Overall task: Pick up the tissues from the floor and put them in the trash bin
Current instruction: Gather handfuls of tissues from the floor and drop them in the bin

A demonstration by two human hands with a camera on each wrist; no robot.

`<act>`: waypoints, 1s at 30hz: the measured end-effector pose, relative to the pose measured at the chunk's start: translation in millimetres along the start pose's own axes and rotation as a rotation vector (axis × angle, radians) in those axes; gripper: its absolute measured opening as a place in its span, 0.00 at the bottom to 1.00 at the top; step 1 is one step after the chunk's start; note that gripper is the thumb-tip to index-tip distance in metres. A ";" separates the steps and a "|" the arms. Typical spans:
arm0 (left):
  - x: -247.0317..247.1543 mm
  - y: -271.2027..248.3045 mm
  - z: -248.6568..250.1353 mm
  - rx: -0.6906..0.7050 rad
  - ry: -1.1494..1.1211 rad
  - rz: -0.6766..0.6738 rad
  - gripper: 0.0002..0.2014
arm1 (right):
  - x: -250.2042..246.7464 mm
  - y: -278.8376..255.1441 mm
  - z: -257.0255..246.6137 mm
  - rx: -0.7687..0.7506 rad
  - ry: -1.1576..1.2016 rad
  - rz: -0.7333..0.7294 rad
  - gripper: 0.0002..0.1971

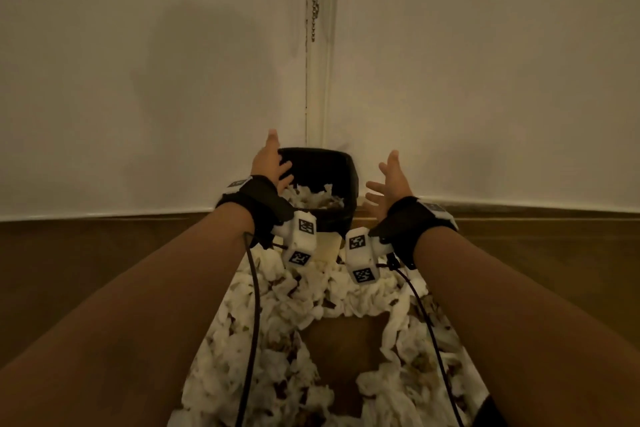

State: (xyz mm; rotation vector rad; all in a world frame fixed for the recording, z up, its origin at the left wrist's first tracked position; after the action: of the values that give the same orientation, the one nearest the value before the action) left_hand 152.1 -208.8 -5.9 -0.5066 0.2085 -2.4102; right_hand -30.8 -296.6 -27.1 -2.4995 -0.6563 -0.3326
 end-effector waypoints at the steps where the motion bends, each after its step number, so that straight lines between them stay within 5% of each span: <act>1: -0.2 -6.8 -0.4 0.021 0.054 0.020 0.24 | -5.2 0.6 3.5 0.003 -0.023 0.010 0.36; 7: -2.3 -47.0 -64.0 -0.025 0.676 -0.099 0.15 | -32.4 4.8 40.2 0.099 -0.319 0.063 0.21; 11: -7.4 -78.5 -135.1 -0.204 0.958 -0.335 0.12 | -41.1 -1.5 67.3 0.145 -0.512 0.040 0.20; 15: -13.2 -103.6 -183.4 -0.201 1.430 -0.599 0.14 | -49.3 -16.4 124.9 0.215 -0.525 0.065 0.16; 20: -31.5 -124.1 -238.4 -0.276 1.680 -0.775 0.15 | -59.9 -34.3 180.3 0.301 -0.653 0.028 0.14; 25: -41.5 -130.3 -271.8 -0.115 1.974 -0.696 0.27 | -64.3 -45.8 208.0 0.324 -0.686 0.063 0.12; 30: -51.8 -130.3 -299.9 -0.194 2.016 -0.657 0.31 | -79.1 -52.9 225.3 0.351 -0.653 0.085 0.12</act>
State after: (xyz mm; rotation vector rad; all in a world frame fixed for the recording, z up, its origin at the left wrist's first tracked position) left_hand -8.7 -69.5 -259.6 2.1965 1.1742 -2.4363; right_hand -103.0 -163.9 -219.4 -2.2605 -0.7664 0.6088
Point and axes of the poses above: each hand's wrist, its own y-axis towards the middle knuckle, its own x-axis out of the palm, z = x × y, the point moved 7 cm from there along y, towards the middle knuckle, and after that the axes turned 6 degrees about -z, right-handed, at the moved point
